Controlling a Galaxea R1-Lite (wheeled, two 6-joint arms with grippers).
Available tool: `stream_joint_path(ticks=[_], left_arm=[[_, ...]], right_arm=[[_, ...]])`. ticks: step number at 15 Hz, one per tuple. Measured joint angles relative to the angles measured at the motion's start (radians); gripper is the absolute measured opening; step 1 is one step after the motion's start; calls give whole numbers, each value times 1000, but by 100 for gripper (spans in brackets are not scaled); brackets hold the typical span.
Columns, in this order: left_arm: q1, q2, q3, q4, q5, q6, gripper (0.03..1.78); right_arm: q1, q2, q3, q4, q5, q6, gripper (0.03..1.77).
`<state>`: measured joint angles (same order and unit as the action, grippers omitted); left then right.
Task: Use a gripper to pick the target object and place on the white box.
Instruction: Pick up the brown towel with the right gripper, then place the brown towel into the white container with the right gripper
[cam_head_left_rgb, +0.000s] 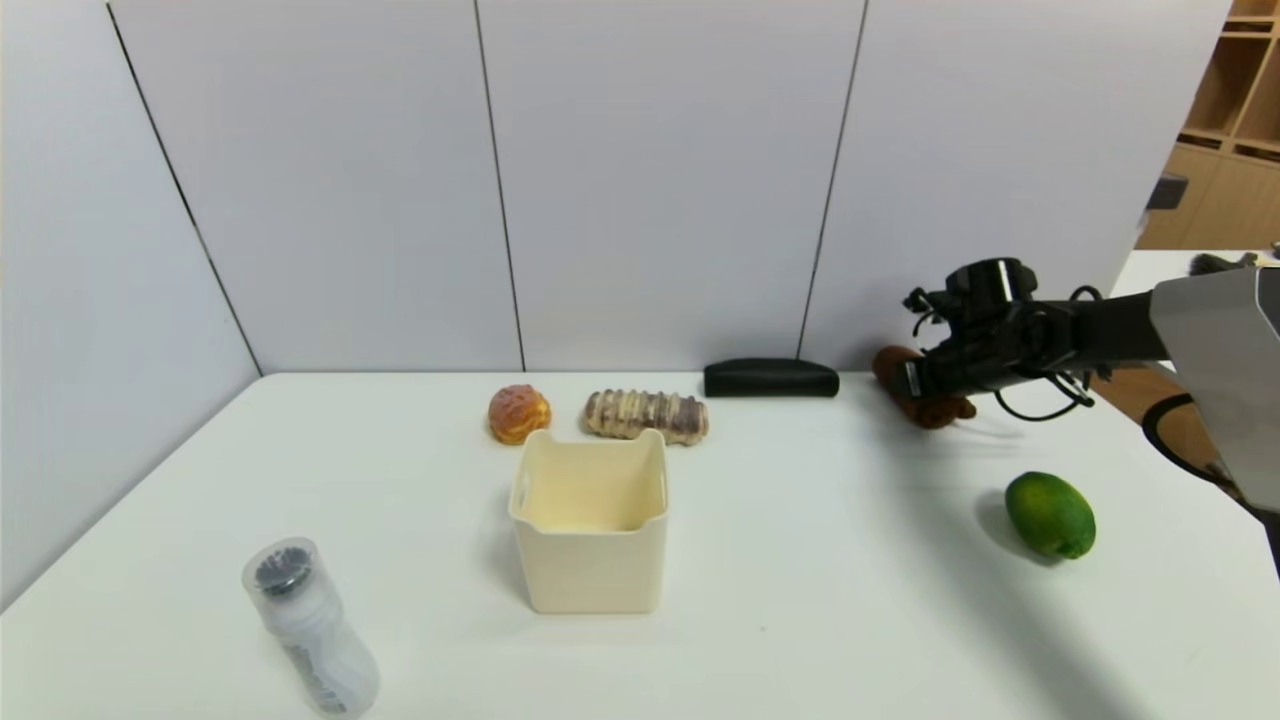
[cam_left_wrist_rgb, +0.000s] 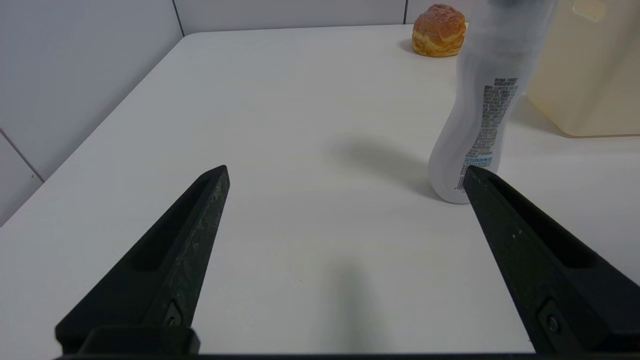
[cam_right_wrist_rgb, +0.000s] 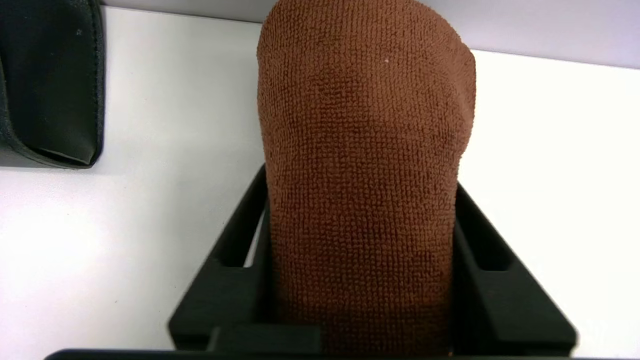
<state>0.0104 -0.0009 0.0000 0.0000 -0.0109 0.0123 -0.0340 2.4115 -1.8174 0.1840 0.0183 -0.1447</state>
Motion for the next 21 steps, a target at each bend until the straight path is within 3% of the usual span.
stream_joint_path(ticks=[2,6,12,14,17,19,21], left_arm=[[0,0,0,0,0,0,169],[0,0,0,0,0,0,169],[0,0,0,0,0,0,169],[0,0,0,0,0,0,169],[0,0,0,0,1,0,169],[0,0,0,0,0,0,169],[0,0,0,0,0,0,169]], right_arm=[[-2,-1,2,4,1,0,71],[-1,-36,30,14,-2,1,70],[19,-222,83,9,3,-15,69],[45,-297,73,-7,15,-63,69],[146,-360,5,-103,33,-80,69],[226,-376,-18,-181,76,-80,69],[309,-381,-28,-267,170,-82,69]])
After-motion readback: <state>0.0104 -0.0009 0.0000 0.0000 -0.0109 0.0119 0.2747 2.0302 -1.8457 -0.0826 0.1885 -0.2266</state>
